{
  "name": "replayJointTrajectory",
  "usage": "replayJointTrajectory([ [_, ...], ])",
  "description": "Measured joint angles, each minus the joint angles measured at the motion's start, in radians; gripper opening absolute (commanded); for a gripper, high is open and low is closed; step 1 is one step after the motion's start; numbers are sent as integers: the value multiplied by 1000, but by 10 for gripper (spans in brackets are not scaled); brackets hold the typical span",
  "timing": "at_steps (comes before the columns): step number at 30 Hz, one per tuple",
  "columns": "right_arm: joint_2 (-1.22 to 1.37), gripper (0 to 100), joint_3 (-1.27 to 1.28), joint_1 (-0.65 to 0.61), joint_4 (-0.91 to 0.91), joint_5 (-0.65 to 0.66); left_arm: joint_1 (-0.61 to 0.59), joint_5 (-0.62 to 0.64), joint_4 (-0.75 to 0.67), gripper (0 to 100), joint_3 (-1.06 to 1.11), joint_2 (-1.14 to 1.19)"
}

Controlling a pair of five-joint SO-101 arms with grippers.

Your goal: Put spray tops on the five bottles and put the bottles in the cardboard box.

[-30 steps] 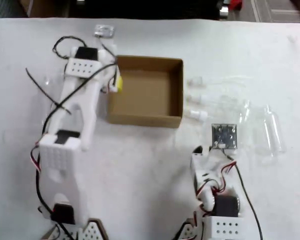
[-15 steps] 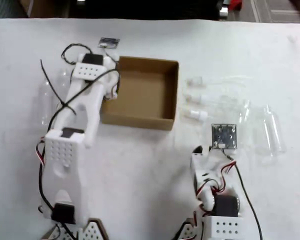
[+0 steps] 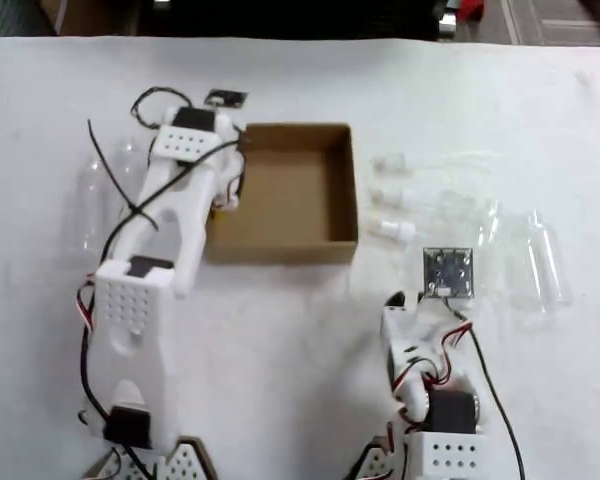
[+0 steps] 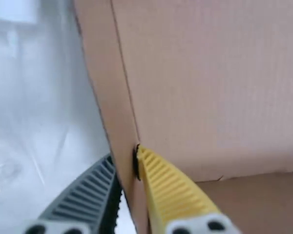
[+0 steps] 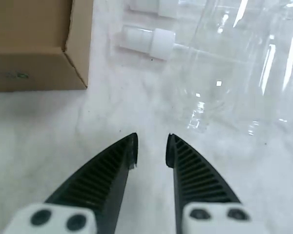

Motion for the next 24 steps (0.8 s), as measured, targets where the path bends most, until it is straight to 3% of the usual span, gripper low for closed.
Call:
replayJointTrajectory([
  [18, 0, 91, 0, 0, 0, 0, 6, -52, 144, 22, 0, -2],
  [24, 0, 91, 0, 0, 0, 0, 60, -35, 149, 22, 0, -2],
])
